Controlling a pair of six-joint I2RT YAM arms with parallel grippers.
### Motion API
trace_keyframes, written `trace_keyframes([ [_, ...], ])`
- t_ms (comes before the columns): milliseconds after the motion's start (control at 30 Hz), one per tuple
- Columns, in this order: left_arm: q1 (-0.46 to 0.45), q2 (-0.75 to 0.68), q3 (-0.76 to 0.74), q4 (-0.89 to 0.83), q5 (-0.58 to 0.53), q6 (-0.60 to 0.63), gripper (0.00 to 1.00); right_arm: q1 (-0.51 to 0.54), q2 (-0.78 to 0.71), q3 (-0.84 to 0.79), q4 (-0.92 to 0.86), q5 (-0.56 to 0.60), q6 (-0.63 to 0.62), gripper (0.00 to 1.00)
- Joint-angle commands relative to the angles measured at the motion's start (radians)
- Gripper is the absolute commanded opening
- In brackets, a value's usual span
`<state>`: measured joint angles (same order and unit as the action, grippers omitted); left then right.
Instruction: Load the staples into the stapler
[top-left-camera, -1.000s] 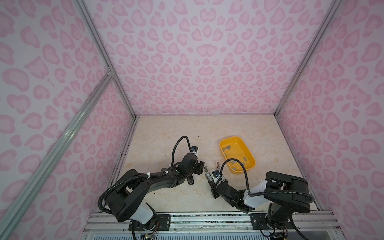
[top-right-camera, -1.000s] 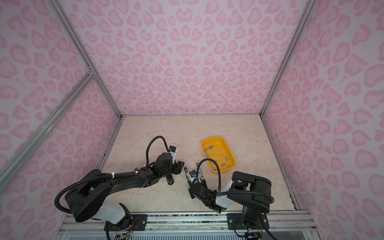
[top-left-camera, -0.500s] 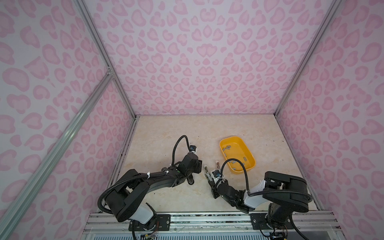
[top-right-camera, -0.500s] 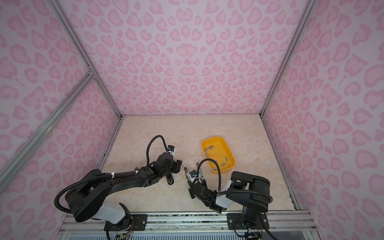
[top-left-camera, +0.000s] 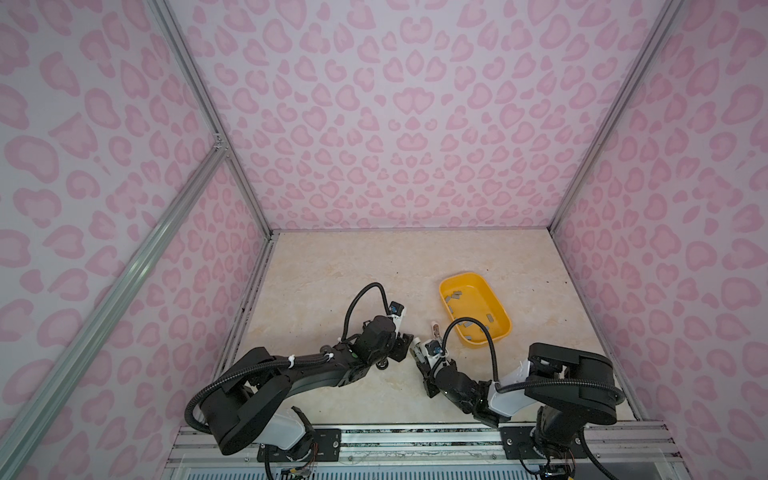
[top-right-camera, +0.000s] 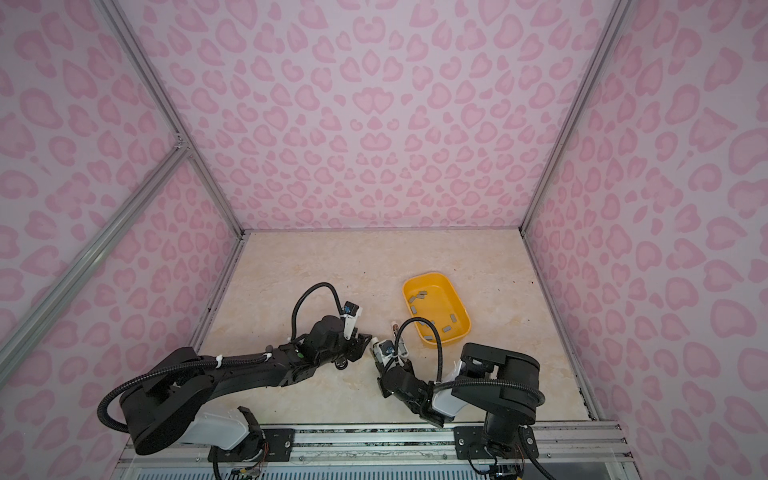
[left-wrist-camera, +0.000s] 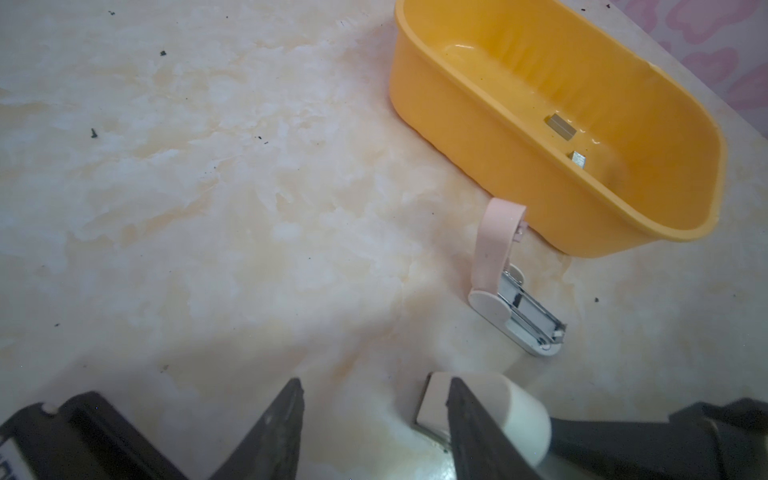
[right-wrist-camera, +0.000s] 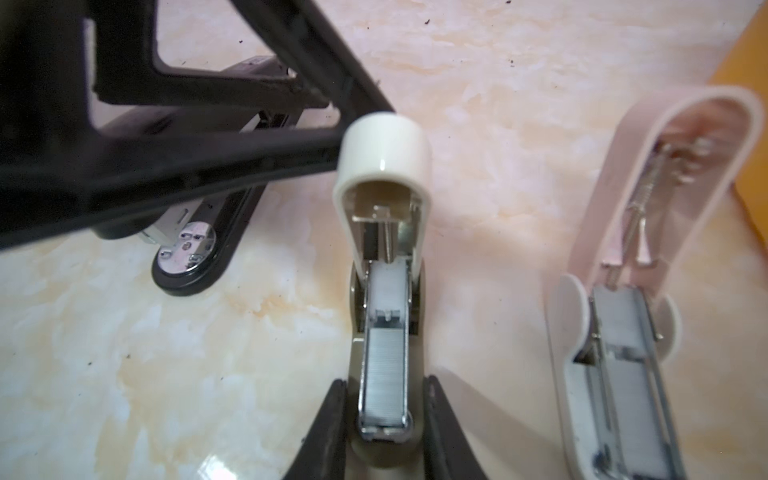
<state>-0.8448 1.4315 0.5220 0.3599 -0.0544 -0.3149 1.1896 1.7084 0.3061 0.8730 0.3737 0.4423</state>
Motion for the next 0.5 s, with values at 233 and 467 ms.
trace_keyframes([
  [233, -0.053, -0.005, -0.023, 0.086, 0.033, 0.032, 0.56, 0.001, -0.004, -0.013, 0.003, -0.001, 0.008, 0.26],
  [467, -0.076, -0.007, -0.035, 0.082, -0.002, 0.033, 0.56, 0.001, -0.051, -0.005, -0.028, 0.005, -0.005, 0.41],
])
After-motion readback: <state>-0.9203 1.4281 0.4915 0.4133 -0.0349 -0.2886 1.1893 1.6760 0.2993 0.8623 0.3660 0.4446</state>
